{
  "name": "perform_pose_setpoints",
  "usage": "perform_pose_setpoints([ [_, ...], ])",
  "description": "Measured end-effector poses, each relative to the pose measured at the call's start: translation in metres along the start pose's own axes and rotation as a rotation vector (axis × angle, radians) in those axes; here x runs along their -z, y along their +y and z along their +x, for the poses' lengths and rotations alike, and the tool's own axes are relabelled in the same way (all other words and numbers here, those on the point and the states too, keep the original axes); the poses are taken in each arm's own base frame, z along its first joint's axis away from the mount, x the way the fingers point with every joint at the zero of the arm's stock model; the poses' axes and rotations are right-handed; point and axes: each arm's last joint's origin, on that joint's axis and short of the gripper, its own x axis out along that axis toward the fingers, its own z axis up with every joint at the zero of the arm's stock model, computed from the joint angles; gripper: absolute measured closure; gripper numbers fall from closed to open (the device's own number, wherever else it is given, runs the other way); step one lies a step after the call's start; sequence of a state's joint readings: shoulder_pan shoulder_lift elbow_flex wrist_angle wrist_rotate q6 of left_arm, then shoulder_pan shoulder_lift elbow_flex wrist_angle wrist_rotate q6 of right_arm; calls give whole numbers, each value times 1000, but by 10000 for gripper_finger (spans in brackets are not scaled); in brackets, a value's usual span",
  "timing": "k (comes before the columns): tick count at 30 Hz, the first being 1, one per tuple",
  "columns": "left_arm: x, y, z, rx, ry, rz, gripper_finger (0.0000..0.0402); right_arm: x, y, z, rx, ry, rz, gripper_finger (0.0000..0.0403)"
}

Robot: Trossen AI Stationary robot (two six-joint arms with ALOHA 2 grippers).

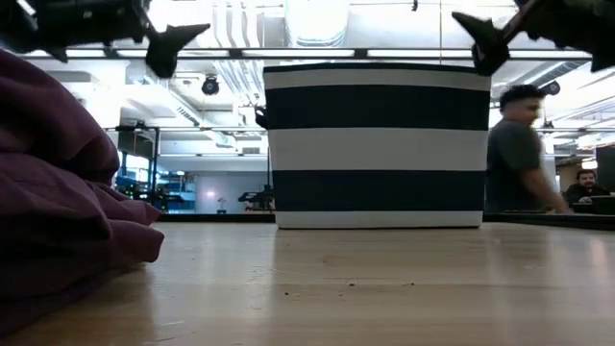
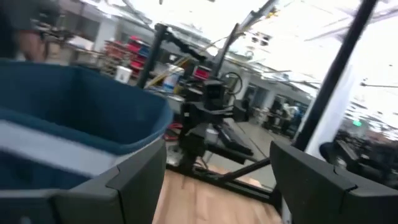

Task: Pick & place medical supplies in basket/bin
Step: Return to Home Position

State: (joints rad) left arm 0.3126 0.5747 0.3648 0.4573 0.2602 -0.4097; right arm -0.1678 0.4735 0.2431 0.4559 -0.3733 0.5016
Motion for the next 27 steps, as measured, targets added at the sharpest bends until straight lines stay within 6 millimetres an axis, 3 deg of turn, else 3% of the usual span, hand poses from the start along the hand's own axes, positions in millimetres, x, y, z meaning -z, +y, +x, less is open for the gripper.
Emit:
perform_pose_setpoints([
  [5, 16, 5, -8, -7, -15, -5, 132, 14, -5, -5, 17, 17, 36, 44],
  [13, 32, 7, -26, 1, -32, -3, 132, 17, -6, -8, 14, 3, -13, 44],
  [27, 62, 9, -57, 76, -52, -41, 132, 49, -14, -20, 33, 27, -17, 44],
])
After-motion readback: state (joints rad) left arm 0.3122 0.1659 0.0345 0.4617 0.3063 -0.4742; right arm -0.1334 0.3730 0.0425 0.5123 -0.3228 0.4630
